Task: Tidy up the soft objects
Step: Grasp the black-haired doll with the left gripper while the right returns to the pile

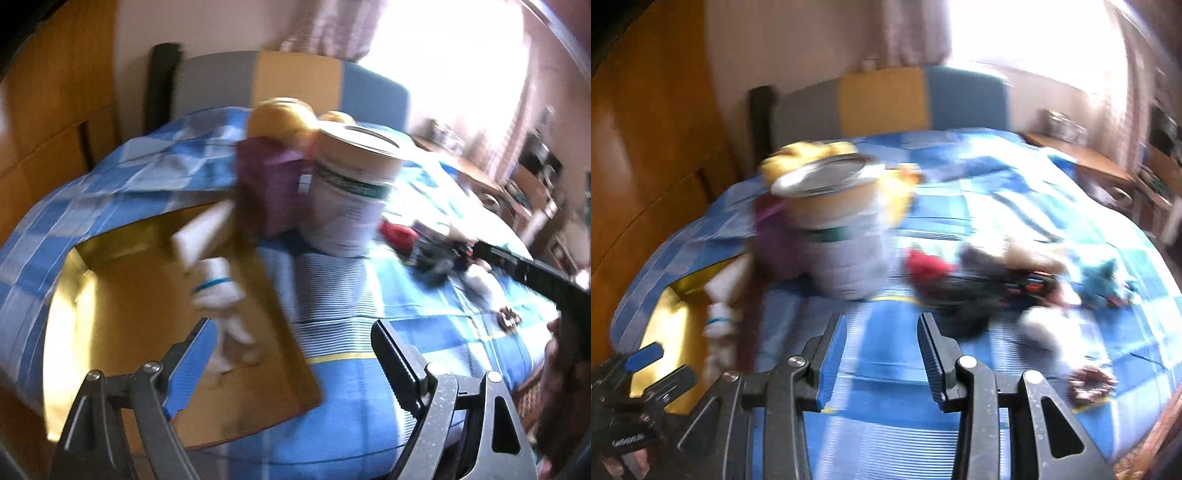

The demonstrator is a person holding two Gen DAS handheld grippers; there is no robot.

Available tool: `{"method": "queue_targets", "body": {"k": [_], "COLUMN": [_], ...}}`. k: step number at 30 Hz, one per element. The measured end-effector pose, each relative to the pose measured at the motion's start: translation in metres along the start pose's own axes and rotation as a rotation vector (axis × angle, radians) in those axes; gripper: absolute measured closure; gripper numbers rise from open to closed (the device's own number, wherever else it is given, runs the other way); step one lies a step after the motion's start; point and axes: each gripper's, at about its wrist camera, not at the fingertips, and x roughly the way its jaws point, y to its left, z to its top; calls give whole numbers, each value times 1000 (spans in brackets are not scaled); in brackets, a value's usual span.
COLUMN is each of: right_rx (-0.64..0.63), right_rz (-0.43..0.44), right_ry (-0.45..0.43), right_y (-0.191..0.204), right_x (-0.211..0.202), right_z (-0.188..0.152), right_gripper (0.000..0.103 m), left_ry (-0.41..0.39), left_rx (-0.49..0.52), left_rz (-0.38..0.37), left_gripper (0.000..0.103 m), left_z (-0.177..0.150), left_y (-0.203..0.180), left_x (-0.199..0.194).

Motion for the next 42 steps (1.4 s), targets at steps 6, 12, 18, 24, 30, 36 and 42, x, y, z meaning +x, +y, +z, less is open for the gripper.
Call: {"method": "queue_targets", "body": {"k": [6, 12, 18, 24, 30, 36, 42], "right_rx": [197, 352, 421, 467, 531, 546, 548], "right_rz": [-130, -218, -238, -175, -108, -87, -74], "right_ry": [-6, -18, -18, -42, -78, -80, -85], "right_y": [-99, -172, -210, -223, -233, -235, -236], "right_x": [-8, -10, 4, 12, 9, 11, 11], "right_z": [16, 23, 18, 10, 7, 7, 7], "right_gripper": [63, 63, 63, 63, 63, 62, 62], "left_ry": [-14, -4, 60, 77, 65, 106, 174], "left_rx": [175, 262, 348, 489, 653, 750, 705], "left_rz": [-106, -205, -249, -305, -316, -297, -315], "left_gripper": [18, 18, 31, 48, 40, 28, 77], "left_z": [17, 30, 39, 56, 70, 73, 78], "left_y": [-60, -106, -149, -196, -240, -269, -271], "left_x": [21, 48, 88, 126, 163, 209, 244]}}
